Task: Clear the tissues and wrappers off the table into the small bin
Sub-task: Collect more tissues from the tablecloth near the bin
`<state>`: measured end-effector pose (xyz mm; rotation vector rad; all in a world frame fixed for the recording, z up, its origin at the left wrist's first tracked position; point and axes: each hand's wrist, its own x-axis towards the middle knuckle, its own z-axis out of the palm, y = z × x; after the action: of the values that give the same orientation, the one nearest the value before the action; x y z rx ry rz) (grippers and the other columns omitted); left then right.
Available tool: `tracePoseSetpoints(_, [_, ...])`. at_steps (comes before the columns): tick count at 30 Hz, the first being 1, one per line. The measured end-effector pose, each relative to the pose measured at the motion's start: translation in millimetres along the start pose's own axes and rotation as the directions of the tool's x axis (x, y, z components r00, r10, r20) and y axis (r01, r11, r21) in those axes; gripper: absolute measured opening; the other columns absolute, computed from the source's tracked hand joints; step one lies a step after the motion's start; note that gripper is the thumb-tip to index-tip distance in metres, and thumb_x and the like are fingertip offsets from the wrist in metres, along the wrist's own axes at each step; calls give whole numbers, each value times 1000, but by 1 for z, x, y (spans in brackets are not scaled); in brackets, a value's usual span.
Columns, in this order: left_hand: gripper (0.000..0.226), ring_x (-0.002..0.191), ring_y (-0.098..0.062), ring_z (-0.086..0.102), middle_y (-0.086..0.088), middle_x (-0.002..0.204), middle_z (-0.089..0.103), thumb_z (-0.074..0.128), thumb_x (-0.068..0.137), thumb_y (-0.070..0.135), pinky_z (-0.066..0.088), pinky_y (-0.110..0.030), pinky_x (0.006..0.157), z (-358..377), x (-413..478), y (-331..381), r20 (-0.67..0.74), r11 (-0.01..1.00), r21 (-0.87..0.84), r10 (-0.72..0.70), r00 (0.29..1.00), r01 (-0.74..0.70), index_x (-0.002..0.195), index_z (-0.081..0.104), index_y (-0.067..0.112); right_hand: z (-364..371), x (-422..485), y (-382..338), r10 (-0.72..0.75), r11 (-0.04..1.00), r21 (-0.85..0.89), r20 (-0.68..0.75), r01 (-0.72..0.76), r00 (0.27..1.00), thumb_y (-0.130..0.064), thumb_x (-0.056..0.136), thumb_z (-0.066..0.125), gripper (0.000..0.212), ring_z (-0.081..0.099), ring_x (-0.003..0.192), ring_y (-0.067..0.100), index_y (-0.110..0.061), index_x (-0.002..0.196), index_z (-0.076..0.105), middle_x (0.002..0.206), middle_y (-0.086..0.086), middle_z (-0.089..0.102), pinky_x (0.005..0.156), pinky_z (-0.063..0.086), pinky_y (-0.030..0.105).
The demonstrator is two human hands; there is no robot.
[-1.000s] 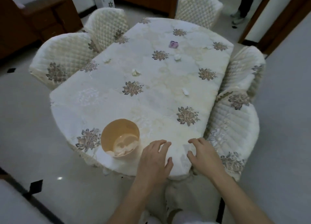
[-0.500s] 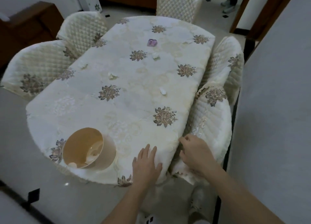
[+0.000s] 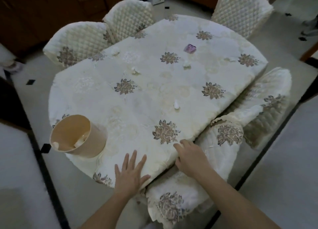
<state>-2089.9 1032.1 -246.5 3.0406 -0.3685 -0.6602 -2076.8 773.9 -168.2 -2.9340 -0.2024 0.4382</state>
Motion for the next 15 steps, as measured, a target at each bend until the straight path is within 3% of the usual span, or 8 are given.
tracePoseSetpoints(2, [76, 148, -31, 16, 1, 163, 9, 18, 84, 81, 32, -71, 101, 4, 0, -1, -36, 1000, -5, -1, 999, 1, 150, 2, 48, -3, 16, 10, -12, 1000, 3, 55, 12, 998, -26, 88, 47, 55, 40, 131, 28, -21, 142, 39, 144, 9, 42, 99, 42, 40])
tracePoseSetpoints(9, [76, 143, -27, 19, 0, 159, 28, 25, 83, 82, 39, -69, 94, 9, 2, -2, -53, 1000, 13, -20, 998, 21, 148, 27, 44, -14, 74, 50, -49, 998, -28, 209, 56, 977, -32, 94, 47, 68, 15, 146, 31, -25, 153, 14, 160, 12, 13, 107, 38, 44])
tracePoseSetpoints(15, [82, 150, -19, -5, 4, 162, 20, 30, 77, 86, 21, -63, 103, 17, 9, -3, -81, 998, -32, -50, 995, 48, 149, 22, 48, -18, 119, 77, -135, 976, -147, 174, 161, 975, -36, 94, 47, 63, 30, 136, 34, -24, 149, 20, 151, 15, 27, 96, 46, 46])
